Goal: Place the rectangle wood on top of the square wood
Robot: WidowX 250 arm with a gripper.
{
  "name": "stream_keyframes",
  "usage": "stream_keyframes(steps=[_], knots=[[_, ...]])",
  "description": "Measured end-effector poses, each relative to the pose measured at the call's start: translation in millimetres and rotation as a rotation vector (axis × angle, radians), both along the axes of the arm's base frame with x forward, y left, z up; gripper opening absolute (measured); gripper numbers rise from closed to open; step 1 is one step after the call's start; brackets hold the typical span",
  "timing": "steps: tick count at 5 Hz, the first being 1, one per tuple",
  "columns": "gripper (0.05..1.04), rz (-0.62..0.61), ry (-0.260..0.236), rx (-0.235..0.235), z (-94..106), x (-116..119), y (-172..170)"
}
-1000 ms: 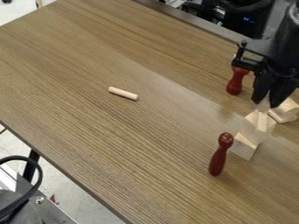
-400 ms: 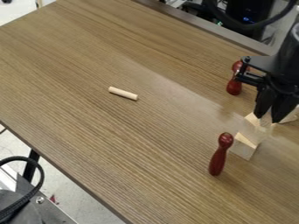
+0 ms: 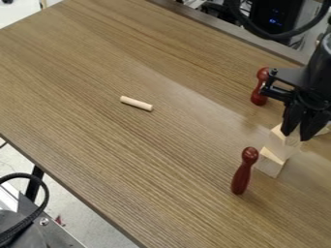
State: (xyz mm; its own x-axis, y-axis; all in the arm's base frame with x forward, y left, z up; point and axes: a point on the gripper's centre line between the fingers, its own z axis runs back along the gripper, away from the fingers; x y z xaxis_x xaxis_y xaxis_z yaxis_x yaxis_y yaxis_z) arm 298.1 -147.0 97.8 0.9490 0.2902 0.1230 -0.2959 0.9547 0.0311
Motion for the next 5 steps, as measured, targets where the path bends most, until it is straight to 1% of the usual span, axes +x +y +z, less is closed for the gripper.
stream_keyframes(steps=[1,2,3,4,5], knots=[[0.144,-0.008,-0.006,0.005,-0.3,1.0,0.1],[0.18,-0.019,0.0,0.013,-3.3,1.4,0.6],[0.416,-0.027,-0.001,0.013,-3.3,1.8,0.9],[0.742,-0.029,-0.001,0.017,-3.3,1.6,0.9],[0.985,-0.024,0.009,0.029,-3.2,0.3,3.4]])
